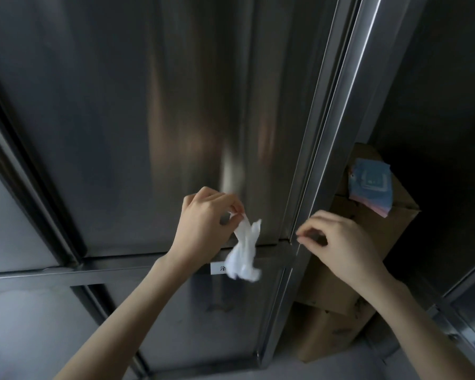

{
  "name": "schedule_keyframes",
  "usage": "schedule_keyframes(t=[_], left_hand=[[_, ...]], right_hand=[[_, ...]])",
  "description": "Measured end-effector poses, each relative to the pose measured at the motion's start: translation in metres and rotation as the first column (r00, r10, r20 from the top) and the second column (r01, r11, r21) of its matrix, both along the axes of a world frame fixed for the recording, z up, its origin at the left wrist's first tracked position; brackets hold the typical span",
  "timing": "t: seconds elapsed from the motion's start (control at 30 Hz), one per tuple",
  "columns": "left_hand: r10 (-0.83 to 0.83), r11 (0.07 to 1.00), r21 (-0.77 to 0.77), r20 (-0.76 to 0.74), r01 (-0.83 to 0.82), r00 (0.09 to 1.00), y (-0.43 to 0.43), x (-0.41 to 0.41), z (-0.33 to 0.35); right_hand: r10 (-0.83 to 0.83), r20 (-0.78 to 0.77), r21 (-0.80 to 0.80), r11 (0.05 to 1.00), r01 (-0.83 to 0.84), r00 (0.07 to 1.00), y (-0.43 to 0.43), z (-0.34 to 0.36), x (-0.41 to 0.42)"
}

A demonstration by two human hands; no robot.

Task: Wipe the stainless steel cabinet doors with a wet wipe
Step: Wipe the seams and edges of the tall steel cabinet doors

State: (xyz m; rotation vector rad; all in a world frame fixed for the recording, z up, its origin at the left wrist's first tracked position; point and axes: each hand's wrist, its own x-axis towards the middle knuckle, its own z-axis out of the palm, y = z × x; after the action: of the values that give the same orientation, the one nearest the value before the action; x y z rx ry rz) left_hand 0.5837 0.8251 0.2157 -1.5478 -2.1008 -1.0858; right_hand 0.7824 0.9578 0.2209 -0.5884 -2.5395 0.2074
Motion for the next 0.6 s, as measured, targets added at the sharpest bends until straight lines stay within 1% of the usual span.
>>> schedule_keyframes(t=[0.03,0.07,0.13,0.23,0.33,0.4,0.43,0.5,0.53,0.6], left_hand=[[-0.028,0.999,-0.022,-0.012,0.028,1.000,0.002,0.002,0.006],[-0.053,0.998,-0.044,-0.024,0.052,0.998,0.004,0.003,0.012],[-0.100,0.993,-0.064,-0.058,0.097,0.993,0.005,0.005,0.023],[-0.132,0.991,-0.050,-0.123,0.127,0.983,0.002,0.003,0.039],[-0.100,0.994,-0.058,-0.198,0.090,0.975,-0.004,-0.005,0.048],[-0.078,0.996,-0.061,-0.218,0.066,0.973,-0.009,-0.010,0.050],[-0.072,0.996,-0.064,-0.214,0.060,0.974,-0.012,-0.012,0.049],[-0.058,0.996,-0.071,-0.205,0.045,0.977,-0.014,-0.014,0.047],[-0.045,0.997,-0.071,-0.204,0.031,0.978,-0.014,-0.015,0.046],[-0.002,0.997,-0.076,-0.190,-0.013,0.982,-0.014,-0.017,0.045]], right_hand=[[0.055,-0.103,0.003,0.999,-0.055,0.993,-0.004,0.004,-0.007],[0.108,-0.171,0.003,0.994,-0.109,0.979,-0.008,0.006,-0.015],[0.184,-0.193,-0.012,0.982,-0.189,0.964,-0.015,0.008,-0.032],[0.228,-0.177,-0.067,0.968,-0.242,0.958,-0.022,0.007,-0.051],[0.223,-0.269,-0.148,0.952,-0.269,0.937,-0.025,0.010,-0.055],[0.231,-0.315,-0.195,0.933,-0.301,0.920,-0.024,0.015,-0.052],[0.236,-0.315,-0.222,0.924,-0.313,0.919,-0.023,0.018,-0.050],[0.237,-0.266,-0.258,0.917,-0.305,0.934,-0.020,0.024,-0.047],[0.223,-0.231,-0.227,0.934,-0.276,0.947,-0.018,0.026,-0.045],[0.183,-0.187,-0.111,0.972,-0.206,0.965,-0.015,0.030,-0.041]])
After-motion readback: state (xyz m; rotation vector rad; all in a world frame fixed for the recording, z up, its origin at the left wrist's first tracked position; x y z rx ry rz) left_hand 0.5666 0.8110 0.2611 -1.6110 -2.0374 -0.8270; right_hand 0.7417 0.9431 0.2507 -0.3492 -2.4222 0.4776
